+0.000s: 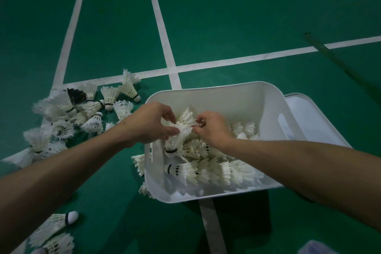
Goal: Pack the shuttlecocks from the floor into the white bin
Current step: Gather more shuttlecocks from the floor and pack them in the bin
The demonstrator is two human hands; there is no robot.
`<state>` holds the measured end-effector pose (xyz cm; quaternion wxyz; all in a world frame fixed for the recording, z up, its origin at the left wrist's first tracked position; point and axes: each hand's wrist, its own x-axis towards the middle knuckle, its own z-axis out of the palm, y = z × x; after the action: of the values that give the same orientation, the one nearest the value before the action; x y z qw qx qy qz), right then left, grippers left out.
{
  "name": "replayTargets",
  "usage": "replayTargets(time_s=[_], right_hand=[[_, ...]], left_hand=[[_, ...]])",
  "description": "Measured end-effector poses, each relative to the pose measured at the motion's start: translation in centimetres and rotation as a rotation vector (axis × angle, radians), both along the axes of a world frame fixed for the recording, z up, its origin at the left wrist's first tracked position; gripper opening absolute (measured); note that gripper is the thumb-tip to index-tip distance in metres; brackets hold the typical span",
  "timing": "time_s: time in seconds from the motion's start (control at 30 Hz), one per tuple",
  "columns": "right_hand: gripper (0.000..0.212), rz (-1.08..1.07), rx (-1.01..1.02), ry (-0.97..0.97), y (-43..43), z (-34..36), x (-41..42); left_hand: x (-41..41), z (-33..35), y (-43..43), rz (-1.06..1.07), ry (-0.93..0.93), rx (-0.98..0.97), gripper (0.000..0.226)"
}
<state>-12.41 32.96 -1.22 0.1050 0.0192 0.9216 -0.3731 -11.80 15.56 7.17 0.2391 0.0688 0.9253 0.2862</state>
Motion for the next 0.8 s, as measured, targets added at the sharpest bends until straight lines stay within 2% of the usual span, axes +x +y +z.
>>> replayTargets(time_s=[0.13,0.3,0.43,0.67,0.8], right_hand=[[0.006,0.093,0.111,0.017,-0.5,-0.1,-0.1],[0.020,0.111,0.175,0.018,1.1,0.5,-1.0],[0.008,0.162,0.180,0.006,0.0,-0.1,-0.4],[0.023,0.326,0.305,0.070,0.6,-0.5,-1.1],[0.015,0.394,0.327,0.114,0.4,-0.8,-0.5]], left_hand=[[-0.3,0.1,0.0,-0.022,-0.002,0.001,0.034],[-0.4,0.1,-0.2,-0.034,-0.002,-0.015,0.033],[-0.4,0.0,-0.2,-0.054,0.002,-0.033,0.034],[-0.7,-0.2,-0.1,-0.074,0.015,-0.080,0.033],[-0.7,-0.3,0.4,-0.083,0.020,-0.088,0.033]])
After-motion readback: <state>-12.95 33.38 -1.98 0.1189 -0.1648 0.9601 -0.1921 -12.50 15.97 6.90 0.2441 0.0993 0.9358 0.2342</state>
